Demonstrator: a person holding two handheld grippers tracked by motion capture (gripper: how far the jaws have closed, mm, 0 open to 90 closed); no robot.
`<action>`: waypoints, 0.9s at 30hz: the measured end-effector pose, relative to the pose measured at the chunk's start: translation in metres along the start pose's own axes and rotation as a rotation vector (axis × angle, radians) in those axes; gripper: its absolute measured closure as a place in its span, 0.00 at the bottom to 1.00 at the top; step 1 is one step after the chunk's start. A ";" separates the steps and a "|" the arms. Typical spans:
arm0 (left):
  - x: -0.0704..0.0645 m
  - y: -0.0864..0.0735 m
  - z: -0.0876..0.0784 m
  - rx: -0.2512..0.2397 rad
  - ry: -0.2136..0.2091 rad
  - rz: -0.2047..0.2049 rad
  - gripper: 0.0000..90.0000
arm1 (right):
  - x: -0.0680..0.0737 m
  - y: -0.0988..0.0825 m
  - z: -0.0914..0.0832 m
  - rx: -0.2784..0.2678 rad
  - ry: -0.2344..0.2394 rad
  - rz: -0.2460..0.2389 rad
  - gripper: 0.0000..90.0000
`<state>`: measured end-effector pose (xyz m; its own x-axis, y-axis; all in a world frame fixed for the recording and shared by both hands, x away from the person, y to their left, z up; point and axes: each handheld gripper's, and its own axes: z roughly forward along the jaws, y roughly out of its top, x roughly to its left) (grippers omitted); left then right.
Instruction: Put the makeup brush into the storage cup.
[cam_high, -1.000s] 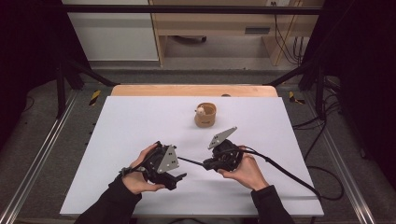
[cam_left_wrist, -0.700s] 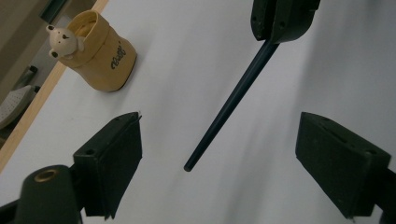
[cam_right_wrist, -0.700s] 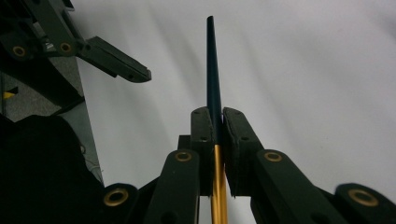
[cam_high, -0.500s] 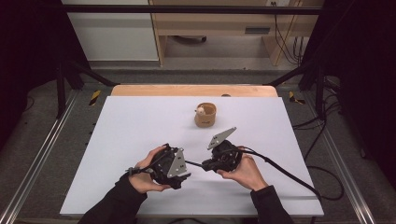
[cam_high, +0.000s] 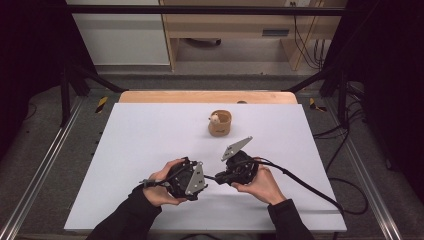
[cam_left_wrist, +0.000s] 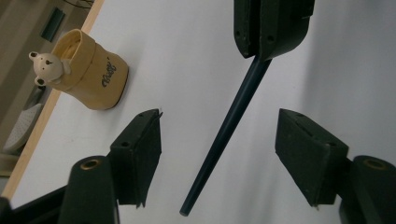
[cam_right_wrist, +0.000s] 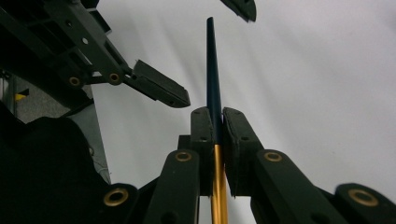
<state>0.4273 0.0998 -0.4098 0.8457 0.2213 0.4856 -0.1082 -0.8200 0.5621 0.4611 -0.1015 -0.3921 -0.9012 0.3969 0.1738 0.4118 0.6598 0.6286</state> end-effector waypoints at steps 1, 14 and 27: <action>0.000 0.000 0.000 0.012 -0.001 0.017 0.38 | 0.000 0.000 0.000 0.001 0.001 0.000 0.93; -0.011 0.004 0.006 0.033 0.018 0.133 0.60 | 0.000 0.000 0.002 0.003 0.014 0.003 0.93; -0.017 0.005 0.009 0.044 0.049 0.207 0.76 | 0.001 0.000 0.002 0.001 0.023 0.010 0.93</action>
<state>0.4166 0.0872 -0.4213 0.7813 0.0706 0.6202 -0.2531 -0.8724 0.4181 0.4607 -0.1002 -0.3932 -0.8998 0.3891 0.1972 0.4211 0.6568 0.6256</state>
